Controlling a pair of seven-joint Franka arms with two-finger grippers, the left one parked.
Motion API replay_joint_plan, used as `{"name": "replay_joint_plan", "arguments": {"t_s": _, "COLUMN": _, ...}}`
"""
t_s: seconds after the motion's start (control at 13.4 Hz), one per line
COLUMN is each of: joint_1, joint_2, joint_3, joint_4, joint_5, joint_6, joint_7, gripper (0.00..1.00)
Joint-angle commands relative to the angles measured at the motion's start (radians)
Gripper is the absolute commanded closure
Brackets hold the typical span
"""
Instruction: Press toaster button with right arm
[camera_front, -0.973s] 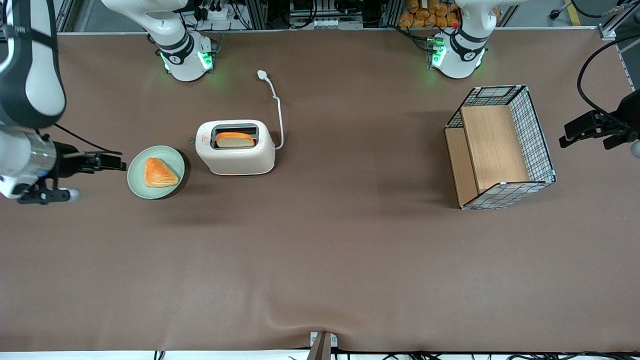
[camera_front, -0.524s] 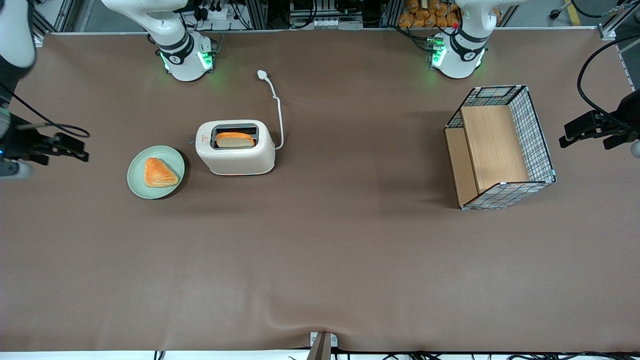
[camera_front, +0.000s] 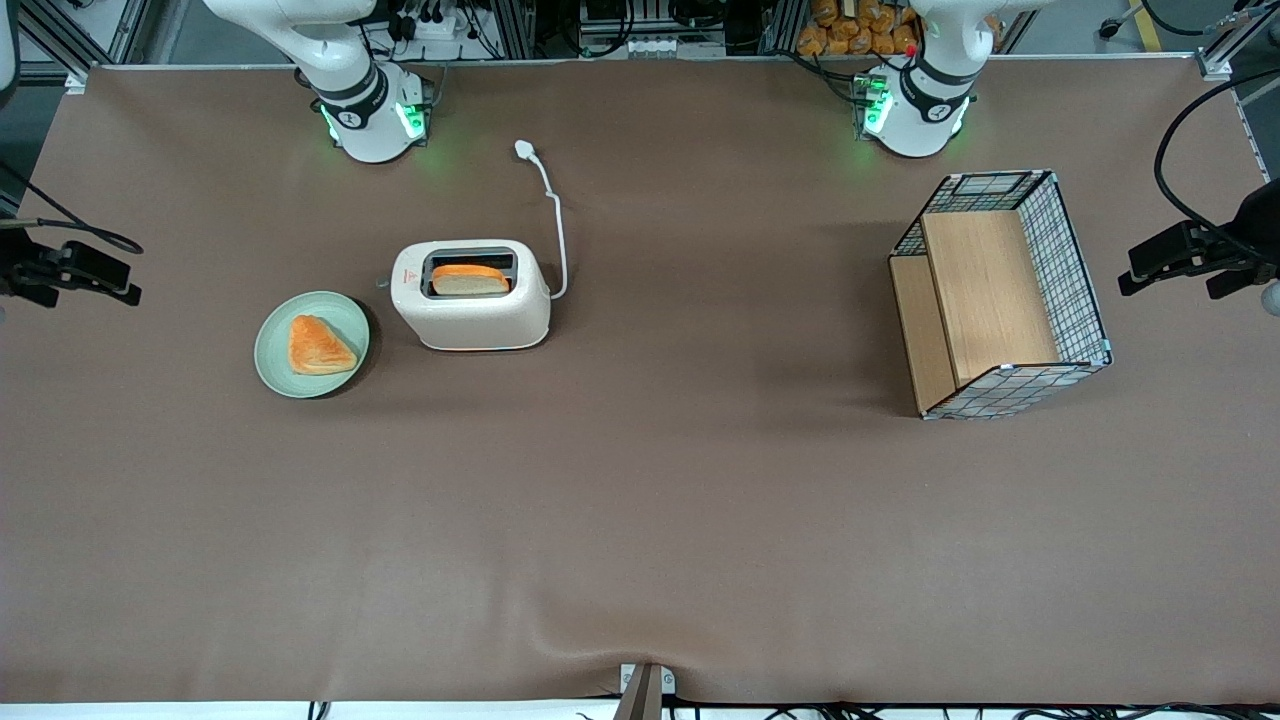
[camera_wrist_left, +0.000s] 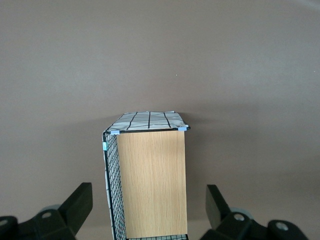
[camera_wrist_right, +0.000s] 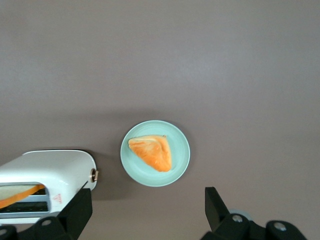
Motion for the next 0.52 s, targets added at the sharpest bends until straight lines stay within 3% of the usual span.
{"name": "replay_joint_plan", "arguments": {"t_s": 0.0, "joint_1": 0.003, "joint_2": -0.012, "joint_3": 0.01, "joint_4": 0.024, "joint_5": -0.003, "joint_6": -0.045, "joint_7": 0.049, "gripper": 0.0}}
{"name": "replay_joint_plan", "arguments": {"t_s": 0.45, "joint_1": 0.003, "joint_2": -0.018, "joint_3": 0.013, "joint_4": 0.062, "joint_5": -0.001, "joint_6": -0.1, "joint_7": 0.051, "gripper": 0.0}}
